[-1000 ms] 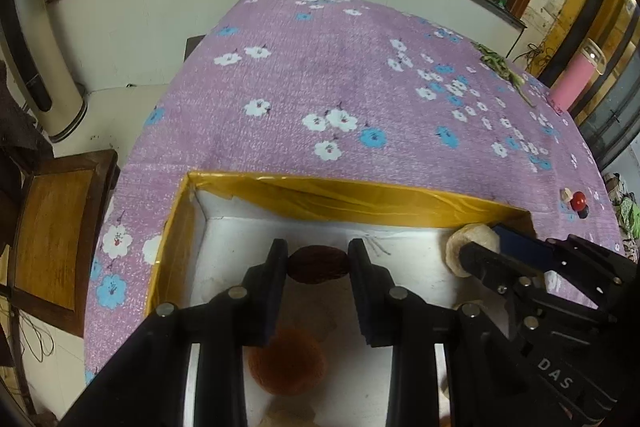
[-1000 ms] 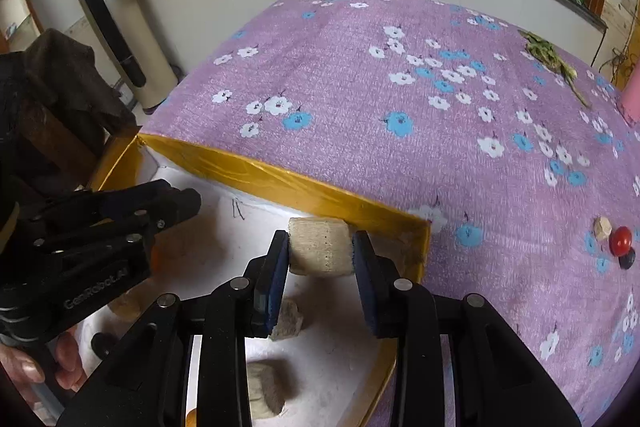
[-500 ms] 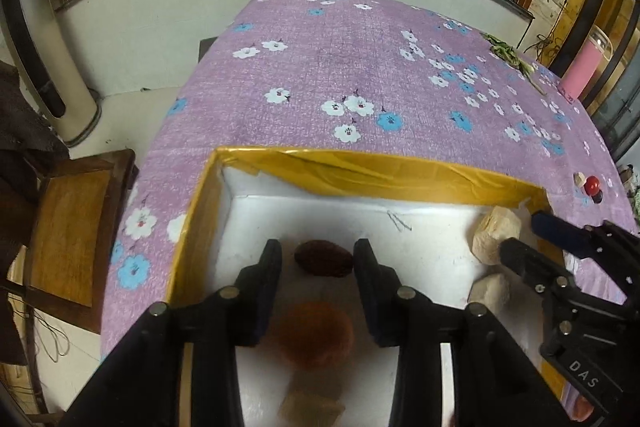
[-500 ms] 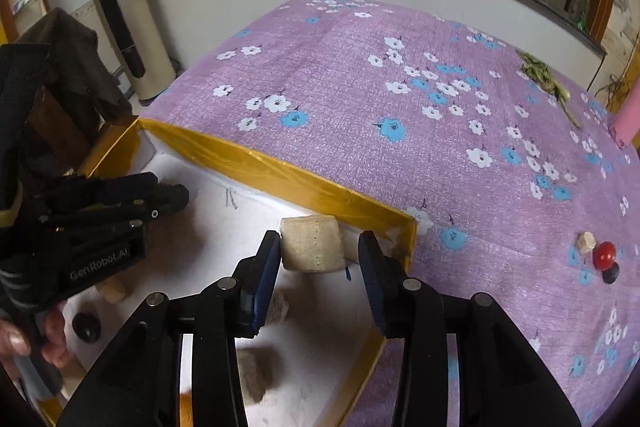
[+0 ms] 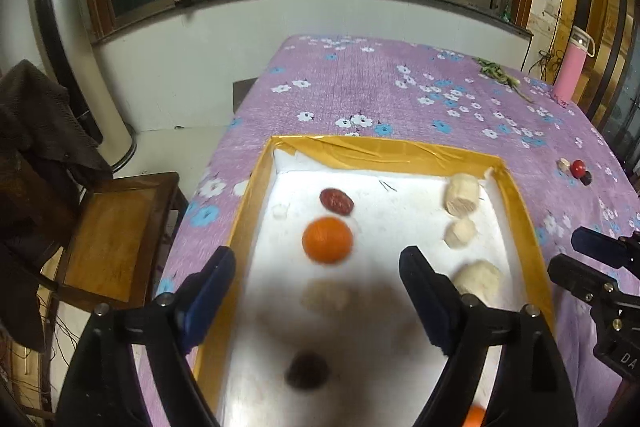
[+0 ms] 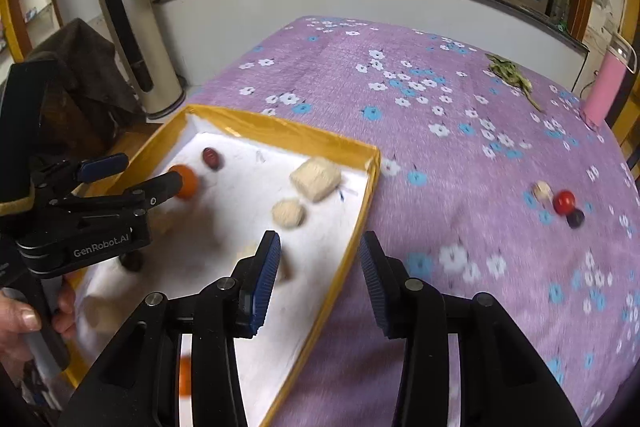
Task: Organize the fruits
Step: 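Lower the plum and cube into the tray and open both tools, then grasp the red tomato with the left tool while the right tool grasps a dark plum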
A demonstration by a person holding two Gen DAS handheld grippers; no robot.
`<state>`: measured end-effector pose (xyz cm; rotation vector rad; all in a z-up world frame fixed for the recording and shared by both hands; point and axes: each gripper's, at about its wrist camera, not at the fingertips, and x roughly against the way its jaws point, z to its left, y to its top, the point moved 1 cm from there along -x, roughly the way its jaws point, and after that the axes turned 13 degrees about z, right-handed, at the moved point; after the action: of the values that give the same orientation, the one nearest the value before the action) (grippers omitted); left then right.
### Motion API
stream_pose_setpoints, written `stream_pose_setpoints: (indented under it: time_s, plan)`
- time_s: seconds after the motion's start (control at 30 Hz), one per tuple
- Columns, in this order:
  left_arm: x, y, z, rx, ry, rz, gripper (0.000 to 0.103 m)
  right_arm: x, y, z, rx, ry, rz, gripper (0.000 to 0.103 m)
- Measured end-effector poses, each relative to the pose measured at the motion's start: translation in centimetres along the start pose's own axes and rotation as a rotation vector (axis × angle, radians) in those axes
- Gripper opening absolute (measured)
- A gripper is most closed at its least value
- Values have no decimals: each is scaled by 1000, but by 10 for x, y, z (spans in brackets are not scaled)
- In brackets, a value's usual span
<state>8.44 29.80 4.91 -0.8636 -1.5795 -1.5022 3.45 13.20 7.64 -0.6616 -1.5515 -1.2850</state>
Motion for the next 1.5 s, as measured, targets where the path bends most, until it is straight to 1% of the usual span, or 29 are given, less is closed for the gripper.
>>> stream_pose_setpoints:
  time_s: [0.03,0.1,0.2,0.3,0.43,0.67,0.87,1.0,1.13,1.23,1.3,1.4,1.5]
  plan:
    - [5,-5,-1,3,0,-6,87,4,-5,0,-4,2,-5,41]
    - [14,-13,-4,18,5,-16,91,14,-18,-1,-13,14,-18,46]
    - [26,-26,-10,39,2,-32,93,26,-35,-4,-15,9,-41,53]
    - [33,-37,-20,48,7,-35,93,36,-50,-7,-8,13,-53,56]
    - [42,-46,-39,61,-9,-30,94,45,-70,-20,-13,32,-51,57]
    - [52,-52,-79,46,-12,-28,96,57,-96,-60,-45,34,-58,59]
    - [54,-51,-118,19,-37,-10,96,60,-115,-110,-124,37,-53,61]
    - [52,-49,-143,-5,-47,8,96,58,-123,-145,-177,20,-46,61]
    - [47,-45,-164,-23,-53,29,96,57,-120,-188,-231,-11,-56,62]
    - [43,-41,-178,-43,-49,38,96,55,-102,-226,-262,-53,-82,62]
    - [40,-38,-187,-58,-45,48,96,48,-83,-253,-278,-70,-86,63]
    - [34,-33,-198,-72,-42,62,96,32,-56,-281,-290,-58,-86,63]
    - [27,-27,-207,-80,-36,76,96,7,-33,-296,-279,-47,-64,63]
